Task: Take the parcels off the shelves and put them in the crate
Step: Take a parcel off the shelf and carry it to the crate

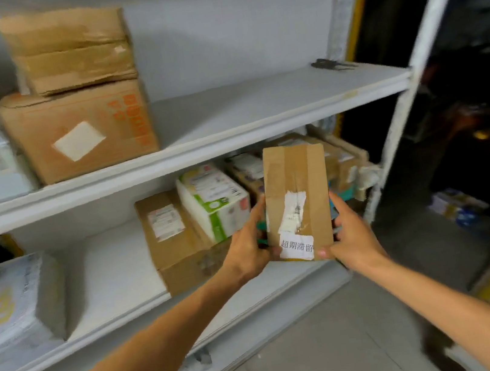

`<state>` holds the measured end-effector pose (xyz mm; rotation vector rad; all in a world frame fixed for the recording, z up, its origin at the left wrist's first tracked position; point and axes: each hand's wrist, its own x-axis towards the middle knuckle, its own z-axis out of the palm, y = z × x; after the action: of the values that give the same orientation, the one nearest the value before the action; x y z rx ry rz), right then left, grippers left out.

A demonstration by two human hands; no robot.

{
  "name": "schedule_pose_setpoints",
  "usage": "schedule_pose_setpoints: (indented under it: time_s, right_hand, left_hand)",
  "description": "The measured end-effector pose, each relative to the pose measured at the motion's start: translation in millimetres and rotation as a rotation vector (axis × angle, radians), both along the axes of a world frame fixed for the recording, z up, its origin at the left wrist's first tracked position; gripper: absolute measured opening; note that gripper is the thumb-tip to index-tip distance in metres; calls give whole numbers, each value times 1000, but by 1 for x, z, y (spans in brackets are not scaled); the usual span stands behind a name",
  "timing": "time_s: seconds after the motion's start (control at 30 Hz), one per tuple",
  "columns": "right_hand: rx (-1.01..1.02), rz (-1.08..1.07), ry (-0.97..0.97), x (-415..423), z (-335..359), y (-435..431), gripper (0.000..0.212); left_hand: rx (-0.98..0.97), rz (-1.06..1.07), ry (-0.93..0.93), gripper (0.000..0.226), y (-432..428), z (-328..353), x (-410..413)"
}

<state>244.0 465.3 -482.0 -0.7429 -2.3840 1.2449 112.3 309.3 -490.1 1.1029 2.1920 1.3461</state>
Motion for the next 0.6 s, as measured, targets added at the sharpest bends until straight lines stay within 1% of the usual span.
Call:
schedule_pose_setpoints:
  time_s: [0.2, 0.33, 0.4, 0.43, 0.5, 0.53, 0.6]
  right_hand:
    - [4, -407, 27, 115, 17, 76, 119]
    - [103, -586, -14, 196, 17, 107, 117]
    - [65, -694, -23, 241, 17, 118, 114]
    - [-7, -756, -12, 262, 16, 124, 111]
    - [-154, -920, 85, 309, 15, 136, 98]
    - [-156, -1000, 102, 333, 14, 139, 94]
    - [-71, -1123, 29, 375, 14, 141, 99]
  left_hand:
    - [7, -356, 32, 104, 145, 5, 64]
    - [10, -546, 58, 106, 230, 1, 133]
    - [-18, -648, 67, 108, 266, -3, 174]
    - [-37, -700, 61, 108, 283, -7, 194]
    - [-32, -819, 40, 109, 318, -13, 241]
    - [-17, -883, 25, 109, 334, -15, 267]
    - [16, -1010, 12, 108, 362, -16, 316]
